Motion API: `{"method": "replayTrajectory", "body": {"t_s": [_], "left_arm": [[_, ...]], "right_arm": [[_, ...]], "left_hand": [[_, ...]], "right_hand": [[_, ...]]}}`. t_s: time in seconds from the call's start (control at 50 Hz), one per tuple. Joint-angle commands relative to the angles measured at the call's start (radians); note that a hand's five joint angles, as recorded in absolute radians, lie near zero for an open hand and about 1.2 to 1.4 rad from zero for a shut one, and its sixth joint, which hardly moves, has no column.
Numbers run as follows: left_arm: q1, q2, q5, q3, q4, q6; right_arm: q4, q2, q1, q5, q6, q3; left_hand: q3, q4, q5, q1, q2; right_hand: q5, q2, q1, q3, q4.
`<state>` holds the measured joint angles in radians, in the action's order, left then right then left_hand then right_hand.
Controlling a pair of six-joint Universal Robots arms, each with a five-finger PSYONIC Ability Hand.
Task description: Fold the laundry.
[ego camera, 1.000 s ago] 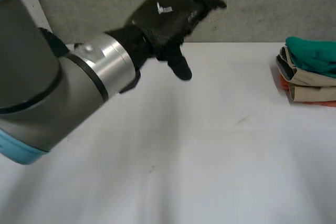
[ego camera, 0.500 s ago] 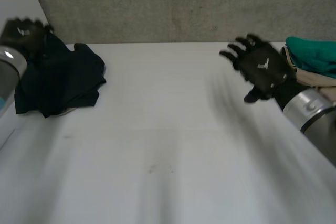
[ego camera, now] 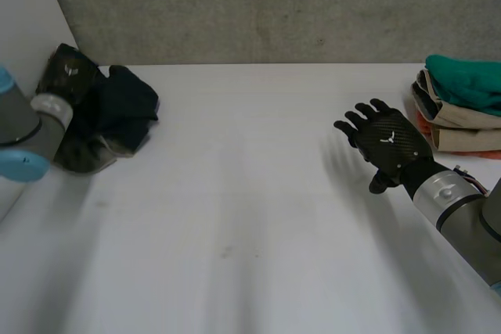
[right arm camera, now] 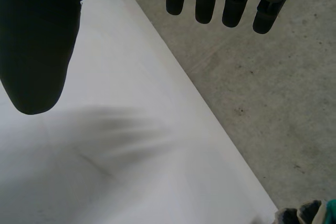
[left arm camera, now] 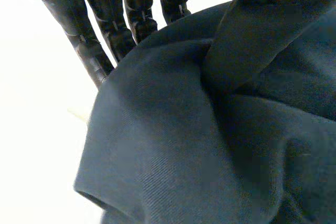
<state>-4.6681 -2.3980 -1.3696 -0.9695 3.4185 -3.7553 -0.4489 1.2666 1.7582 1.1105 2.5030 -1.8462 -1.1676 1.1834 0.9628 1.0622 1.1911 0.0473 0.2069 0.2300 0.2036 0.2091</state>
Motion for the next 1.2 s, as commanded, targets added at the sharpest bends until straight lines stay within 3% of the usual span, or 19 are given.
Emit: {"method": "replayTrajectory", "body": {"t_s": [0.02,0.16,0.32,0.38,0.44,0.46,0.5,0.54,0.68,0.76,0.82,0.96,1.06,1.2], "left_arm": [[0.186,0.302,-0.039,-0.201,0.050,0.097],[0.414,0.453,-0.035,-0.333,0.054,0.238],[0.673,0.280,-0.046,-0.319,0.048,0.318],[0.732,0.226,-0.046,-0.302,0.050,0.350],[0.735,0.211,-0.048,-0.301,0.047,0.377],[0.736,0.212,-0.048,-0.307,0.045,0.393],[0.740,0.218,-0.045,-0.314,0.041,0.404],[0.738,0.252,-0.042,-0.343,0.021,0.404],[0.675,0.496,-0.046,-0.488,-0.002,0.396],[0.586,0.626,-0.048,-0.557,0.007,0.401],[0.476,0.683,-0.048,-0.594,0.008,0.397],[0.324,0.597,-0.034,-0.598,-0.001,0.379],[0.244,0.443,-0.022,-0.574,-0.008,0.249],[0.227,0.277,0.020,-0.526,-0.005,0.054]], "right_arm": [[-0.001,0.011,0.000,0.035,0.010,0.005],[0.001,0.040,-0.002,0.111,0.013,0.012],[-0.001,0.040,-0.005,0.137,0.014,0.012],[-0.001,0.039,-0.009,0.137,0.014,0.012],[-0.001,0.040,-0.023,0.137,0.014,0.013],[-0.001,0.040,-0.023,0.137,0.014,0.013],[0.001,0.040,-0.025,0.137,0.014,0.015],[0.001,0.037,-0.025,0.137,0.016,0.016],[0.003,0.036,-0.023,0.138,0.017,0.018],[0.018,0.036,-0.017,0.150,0.017,0.019],[0.073,0.037,-0.009,0.154,0.033,0.030],[0.307,0.037,0.049,0.150,0.149,0.119],[0.380,0.016,0.090,0.149,0.235,0.168],[0.368,-0.105,0.204,0.186,0.269,0.252]], "left_hand": [[-0.229,0.213,0.259,0.334,0.205],[-0.229,0.213,0.259,0.334,0.205],[-0.229,0.213,0.259,0.334,0.205],[-0.229,0.213,0.259,0.334,0.205],[-0.229,0.213,0.259,0.334,0.205],[0.123,-0.138,-0.092,-0.017,-0.146],[0.564,-0.580,-0.534,-0.459,-0.588],[0.766,-0.781,-0.735,-0.660,-0.789],[0.910,-0.926,-0.880,-0.805,-0.934],[0.910,-0.926,-0.880,-0.805,-0.934],[0.904,-0.920,-0.874,-0.799,-0.928],[0.857,-0.873,-0.827,-0.752,-0.881],[0.822,-0.838,-0.792,-0.717,-0.845],[0.822,-0.838,-0.792,-0.717,-0.845]], "right_hand": [[-0.047,-0.032,-0.055,-0.029,-0.035],[-0.047,-0.032,-0.055,-0.029,-0.035],[-0.047,-0.032,-0.055,-0.029,-0.035],[-0.047,-0.032,-0.055,-0.029,-0.035],[-0.047,-0.032,-0.055,-0.029,-0.035],[-0.047,-0.032,-0.055,-0.029,-0.035],[-0.047,-0.032,-0.055,-0.029,-0.035],[-0.047,-0.032,-0.055,-0.029,-0.035],[-0.047,-0.032,-0.055,-0.029,-0.035],[-0.047,-0.032,-0.055,-0.029,-0.035],[-0.047,-0.032,-0.055,-0.029,-0.035],[-0.047,-0.032,-0.055,-0.029,-0.035],[-0.047,-0.032,-0.055,-0.029,-0.035],[-0.047,-0.032,-0.055,-0.029,-0.035]]}}
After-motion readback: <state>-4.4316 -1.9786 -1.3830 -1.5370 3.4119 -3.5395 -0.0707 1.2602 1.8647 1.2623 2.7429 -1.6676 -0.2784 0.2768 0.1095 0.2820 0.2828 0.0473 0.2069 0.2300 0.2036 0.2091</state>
